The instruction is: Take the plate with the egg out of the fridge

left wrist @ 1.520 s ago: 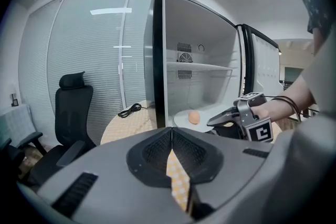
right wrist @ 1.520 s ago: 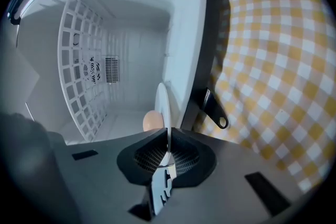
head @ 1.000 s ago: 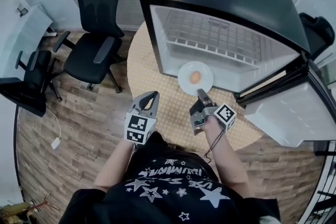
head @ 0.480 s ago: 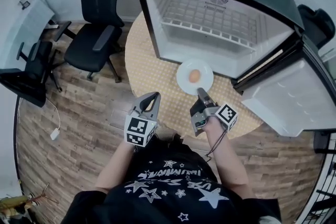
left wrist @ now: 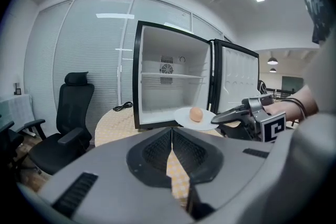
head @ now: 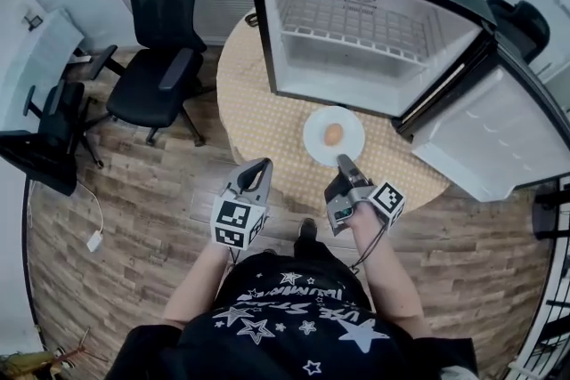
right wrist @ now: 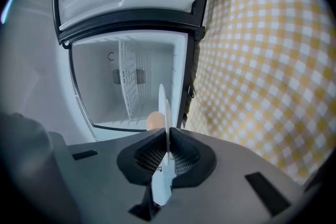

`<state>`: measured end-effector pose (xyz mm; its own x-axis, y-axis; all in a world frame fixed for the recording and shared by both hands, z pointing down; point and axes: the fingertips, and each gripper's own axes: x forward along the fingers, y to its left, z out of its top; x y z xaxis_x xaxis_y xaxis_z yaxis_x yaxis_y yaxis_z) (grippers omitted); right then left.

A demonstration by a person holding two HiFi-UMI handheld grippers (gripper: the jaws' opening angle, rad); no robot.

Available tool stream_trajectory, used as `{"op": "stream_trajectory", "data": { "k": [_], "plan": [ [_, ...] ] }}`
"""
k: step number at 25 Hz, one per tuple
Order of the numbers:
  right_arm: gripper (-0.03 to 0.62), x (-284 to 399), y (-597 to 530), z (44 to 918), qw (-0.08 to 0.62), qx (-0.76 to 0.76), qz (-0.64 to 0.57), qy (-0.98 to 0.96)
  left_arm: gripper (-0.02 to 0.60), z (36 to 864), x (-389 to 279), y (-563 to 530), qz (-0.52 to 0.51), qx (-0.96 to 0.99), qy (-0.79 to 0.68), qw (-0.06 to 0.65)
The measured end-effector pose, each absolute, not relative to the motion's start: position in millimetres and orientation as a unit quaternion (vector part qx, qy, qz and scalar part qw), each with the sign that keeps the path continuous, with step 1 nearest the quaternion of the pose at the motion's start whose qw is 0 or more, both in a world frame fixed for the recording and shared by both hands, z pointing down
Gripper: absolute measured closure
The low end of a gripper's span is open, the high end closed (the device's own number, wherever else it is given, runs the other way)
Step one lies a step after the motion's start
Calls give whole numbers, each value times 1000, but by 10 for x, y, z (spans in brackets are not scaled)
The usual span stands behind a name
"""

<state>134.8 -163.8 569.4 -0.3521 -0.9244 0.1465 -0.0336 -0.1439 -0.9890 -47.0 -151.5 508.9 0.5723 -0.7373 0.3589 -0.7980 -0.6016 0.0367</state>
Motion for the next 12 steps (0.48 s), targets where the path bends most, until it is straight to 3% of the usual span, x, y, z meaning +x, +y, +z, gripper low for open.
{"op": "stream_trajectory", "data": {
  "k": [12],
  "plan": [
    [560, 924, -722, 5478, 388, -471, -585, 535, 572, 5030, -852, -831, 133, 908, -387, 92]
  ]
}}
